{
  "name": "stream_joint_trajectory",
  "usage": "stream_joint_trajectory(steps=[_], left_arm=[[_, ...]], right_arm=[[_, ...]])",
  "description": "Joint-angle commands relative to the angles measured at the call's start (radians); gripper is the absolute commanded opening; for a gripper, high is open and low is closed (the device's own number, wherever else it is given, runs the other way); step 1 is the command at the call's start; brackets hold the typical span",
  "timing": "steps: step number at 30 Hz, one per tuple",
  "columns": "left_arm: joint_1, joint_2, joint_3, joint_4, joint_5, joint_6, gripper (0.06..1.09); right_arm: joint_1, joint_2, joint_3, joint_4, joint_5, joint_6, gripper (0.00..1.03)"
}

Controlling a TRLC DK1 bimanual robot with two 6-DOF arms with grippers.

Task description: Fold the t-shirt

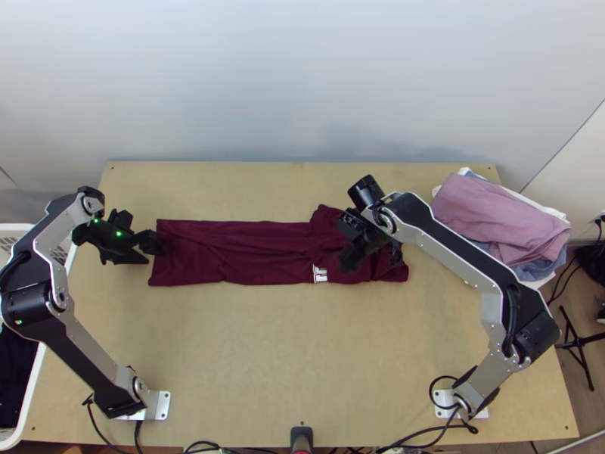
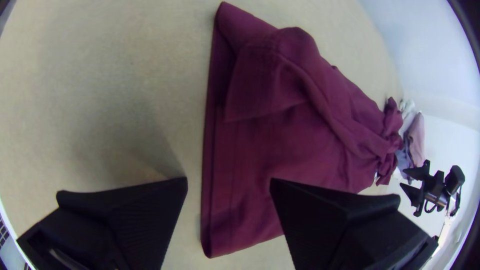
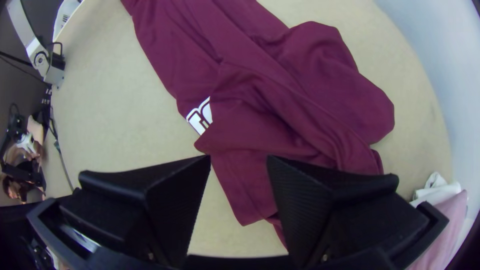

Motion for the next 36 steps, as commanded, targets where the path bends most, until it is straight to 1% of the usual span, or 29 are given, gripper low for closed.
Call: stream_joint_trajectory(steps=[1,3,7,9,10,15,16,17,19,21,26,31,35,36], left_arm=[[-0.003,0.012,-0.003,-0.002,0.039,-0.023,0.88],[-0.003,0.02,0.0,-0.007,0.06,-0.032,0.88],[-0.006,0.023,0.0,-0.012,0.071,-0.04,0.88],[-0.006,0.023,0.0,-0.012,0.071,-0.042,0.88],[-0.006,0.023,0.003,-0.012,0.071,-0.043,0.88],[-0.006,0.043,0.016,0.005,0.073,-0.072,0.88],[-0.006,0.049,0.022,0.005,0.086,-0.082,0.88],[-0.006,0.052,0.026,0.005,0.099,-0.089,0.88],[-0.014,0.06,0.034,0.005,0.112,-0.101,0.88],[-0.028,0.063,0.034,0.018,0.112,-0.114,0.88],[-0.057,0.083,0.04,0.044,0.112,-0.146,0.88],[-0.091,0.078,0.06,0.044,0.131,-0.197,0.87],[-0.12,0.081,0.071,0.044,0.131,-0.213,0.87],[-0.126,0.085,0.072,0.044,0.131,-0.215,0.86]], right_arm=[[0.005,0.017,-0.007,0.024,0.0,0.005,0.54],[0.01,0.03,-0.01,0.043,0.0,0.005,0.53],[0.014,0.062,-0.022,0.11,0.0,0.003,0.36],[0.013,0.086,-0.017,0.129,0.0,0.0,0.31],[0.011,0.094,-0.016,0.139,0.0,-0.001,0.3],[0.008,0.129,-0.013,0.165,0.0,-0.006,0.29],[0.007,0.137,-0.014,0.172,0.0,-0.008,0.29],[0.004,0.145,-0.017,0.176,0.0,-0.011,0.27],[-0.009,0.154,-0.033,0.216,0.0,-0.014,0.15],[-0.019,0.162,-0.048,0.248,0.0,-0.015,0.07],[-0.033,0.181,-0.056,0.268,0.0,-0.02,0.06],[-0.036,0.183,-0.071,0.285,0.0,-0.02,0.06],[-0.038,0.191,-0.085,0.307,0.0,-0.02,0.06],[-0.038,0.194,-0.086,0.313,0.0,-0.02,0.03]])
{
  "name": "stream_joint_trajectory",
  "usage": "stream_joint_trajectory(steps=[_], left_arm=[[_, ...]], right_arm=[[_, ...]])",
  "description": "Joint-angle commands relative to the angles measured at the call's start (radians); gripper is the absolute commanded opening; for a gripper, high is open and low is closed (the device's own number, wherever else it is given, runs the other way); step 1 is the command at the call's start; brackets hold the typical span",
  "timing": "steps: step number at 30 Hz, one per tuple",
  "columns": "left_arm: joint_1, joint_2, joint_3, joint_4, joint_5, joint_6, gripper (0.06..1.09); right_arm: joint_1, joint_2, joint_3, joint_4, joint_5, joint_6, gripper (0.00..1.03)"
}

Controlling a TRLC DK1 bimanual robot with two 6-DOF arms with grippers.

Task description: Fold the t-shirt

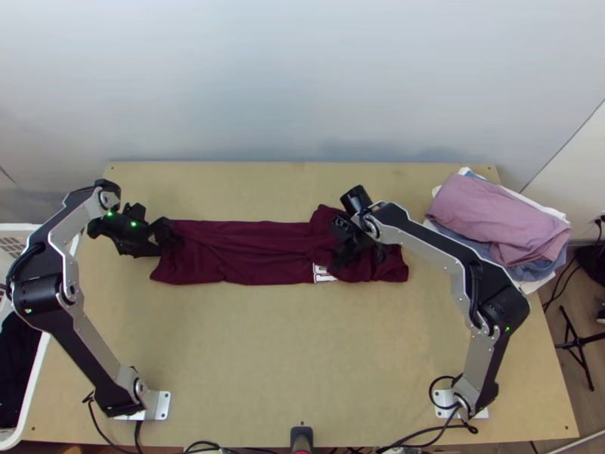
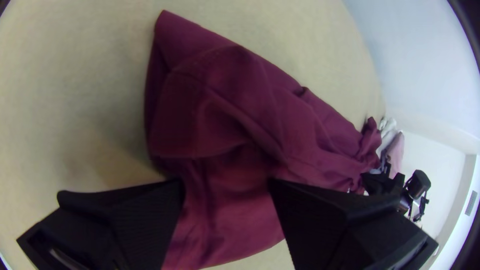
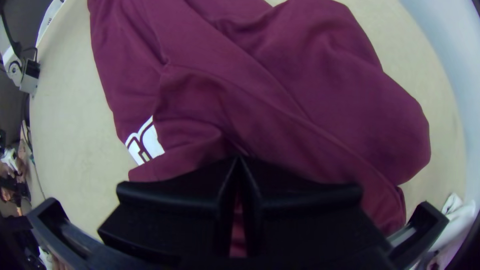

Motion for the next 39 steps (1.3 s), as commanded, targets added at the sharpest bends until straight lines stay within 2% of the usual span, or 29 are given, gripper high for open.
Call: stream_joint_trajectory(steps=[1,4,6,9,12,16,20,23,29,37,39], left_arm=[[-0.046,0.009,0.017,0.004,0.008,-0.037,0.86],[-0.057,0.016,0.017,0.007,0.008,-0.045,0.86],[-0.066,0.02,0.017,0.011,0.01,-0.054,0.8],[-0.079,0.022,0.019,0.017,0.01,-0.071,0.79],[-0.091,0.022,0.017,0.025,0.013,-0.085,0.61],[-0.103,0.017,0.017,0.027,0.022,-0.102,0.31],[-0.121,0.002,0.009,0.031,0.022,-0.115,0.16],[-0.135,-0.011,0.009,0.033,0.022,-0.126,0.1],[-0.148,-0.089,0.042,0.034,0.028,-0.186,0.1],[-0.22,-0.176,0.197,-0.029,0.036,-0.238,0.1],[-0.252,-0.178,0.226,-0.03,0.036,-0.255,0.1]], right_arm=[[-0.007,0.014,-0.02,0.039,0.0,-0.001,0.03],[-0.008,0.022,-0.02,0.051,0.0,0.001,0.03],[-0.01,0.028,-0.02,0.058,0.0,0.002,0.03],[-0.014,0.042,-0.02,0.073,0.0,0.002,0.03],[-0.016,0.05,-0.018,0.076,0.0,0.005,0.03],[-0.014,0.05,-0.017,0.074,0.0,0.008,0.03],[-0.013,0.051,-0.018,0.074,0.0,0.008,0.03],[-0.014,0.056,-0.023,0.074,0.0,0.007,0.03],[-0.013,0.047,-0.023,0.068,0.0,0.008,0.03],[-0.011,-0.041,-0.018,0.016,-0.001,0.021,0.03],[-0.011,-0.065,-0.017,-0.001,-0.004,0.027,0.1]])
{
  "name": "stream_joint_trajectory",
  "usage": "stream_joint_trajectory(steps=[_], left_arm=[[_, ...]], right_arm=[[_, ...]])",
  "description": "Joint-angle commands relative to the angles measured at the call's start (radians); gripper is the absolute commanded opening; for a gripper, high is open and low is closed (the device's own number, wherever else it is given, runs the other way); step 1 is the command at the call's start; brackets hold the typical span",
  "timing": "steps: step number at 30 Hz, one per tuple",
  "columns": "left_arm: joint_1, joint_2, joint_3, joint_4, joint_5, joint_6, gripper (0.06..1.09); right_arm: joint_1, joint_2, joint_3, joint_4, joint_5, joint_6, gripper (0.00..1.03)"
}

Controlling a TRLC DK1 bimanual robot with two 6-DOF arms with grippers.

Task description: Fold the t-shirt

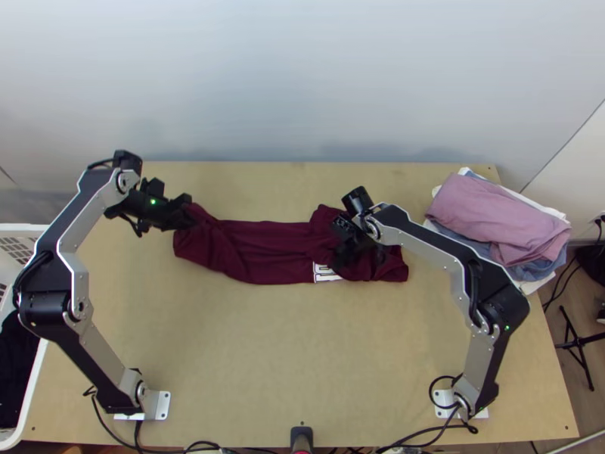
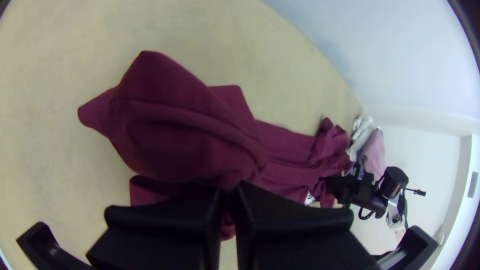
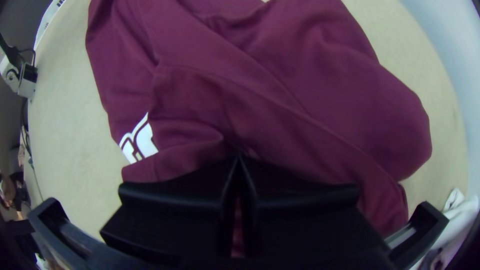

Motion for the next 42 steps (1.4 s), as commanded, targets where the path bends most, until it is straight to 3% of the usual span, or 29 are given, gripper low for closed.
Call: stream_joint_trajectory(steps=[1,4,8,10,19,29,42], left_arm=[[-0.088,-0.046,0.111,-0.028,0.002,-0.049,0.1],[-0.132,-0.048,0.13,-0.031,0.002,-0.053,0.1],[-0.189,-0.046,0.154,-0.031,0.001,-0.066,0.1],[-0.226,-0.035,0.179,-0.031,-0.004,-0.068,0.1],[-0.405,0.083,0.363,-0.039,-0.032,-0.12,0.1],[-0.66,0.29,0.679,-0.055,-0.033,-0.181,0.1],[-0.801,0.429,0.671,0.314,-0.039,-0.341,0.1]], right_arm=[[0.001,-0.08,0.008,-0.05,-0.016,0.018,0.2],[0.007,-0.114,0.022,-0.133,-0.017,0.028,0.55],[0.005,-0.158,0.034,-0.203,-0.017,0.041,0.84],[-0.002,-0.18,0.045,-0.245,-0.017,0.041,0.92],[-0.099,-0.33,-0.009,-0.3,-0.017,0.051,0.95],[-0.277,-0.579,-0.218,-0.322,-0.017,0.051,0.97],[-0.367,-0.855,-0.466,-0.352,-0.01,0.091,0.97]])
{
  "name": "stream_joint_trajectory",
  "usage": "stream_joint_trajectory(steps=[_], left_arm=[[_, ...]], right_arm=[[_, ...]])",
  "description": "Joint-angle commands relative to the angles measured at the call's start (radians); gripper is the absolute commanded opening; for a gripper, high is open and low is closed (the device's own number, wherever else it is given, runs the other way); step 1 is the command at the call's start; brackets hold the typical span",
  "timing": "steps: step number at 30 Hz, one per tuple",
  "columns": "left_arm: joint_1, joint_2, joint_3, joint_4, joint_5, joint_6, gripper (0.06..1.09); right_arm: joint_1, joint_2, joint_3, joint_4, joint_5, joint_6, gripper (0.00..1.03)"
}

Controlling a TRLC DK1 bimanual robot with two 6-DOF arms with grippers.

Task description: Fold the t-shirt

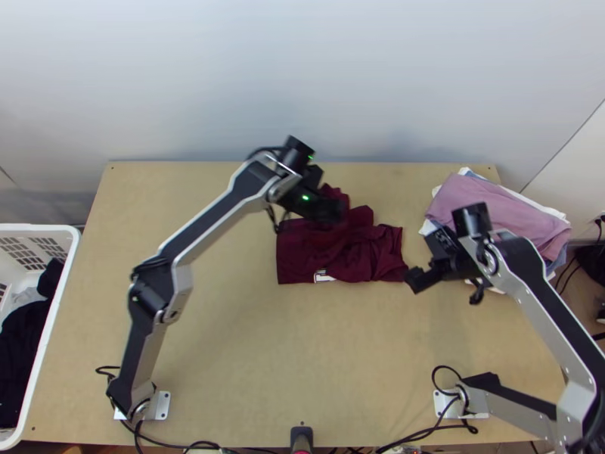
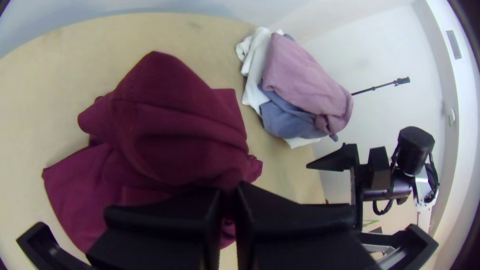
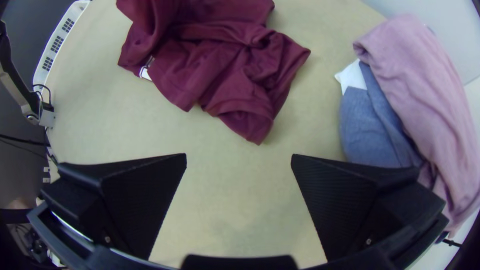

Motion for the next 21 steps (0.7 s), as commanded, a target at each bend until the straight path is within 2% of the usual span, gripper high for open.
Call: stream_joint_trajectory(steps=[1,6,17,18,19,21], left_arm=[[-0.073,0.118,0.021,0.183,-0.004,-0.065,0.1],[-0.111,0.204,0.021,0.248,-0.023,-0.128,0.1],[-0.168,0.29,0.053,0.366,-0.023,-0.153,0.11],[-0.173,0.291,0.055,0.371,-0.023,-0.162,0.16],[-0.176,0.291,0.053,0.372,-0.023,-0.171,0.26],[-0.19,0.287,0.052,0.372,-0.017,-0.177,0.52]], right_arm=[[-0.056,-0.132,-0.109,-0.033,0.008,0.014,0.97],[-0.112,-0.164,-0.119,-0.049,0.009,0.0,0.97],[-0.146,-0.216,-0.174,-0.056,0.009,-0.037,0.97],[-0.146,-0.226,-0.18,-0.054,0.009,-0.035,0.97],[-0.145,-0.235,-0.186,-0.056,0.009,-0.037,0.97],[-0.145,-0.247,-0.194,-0.056,0.011,-0.037,0.97]])
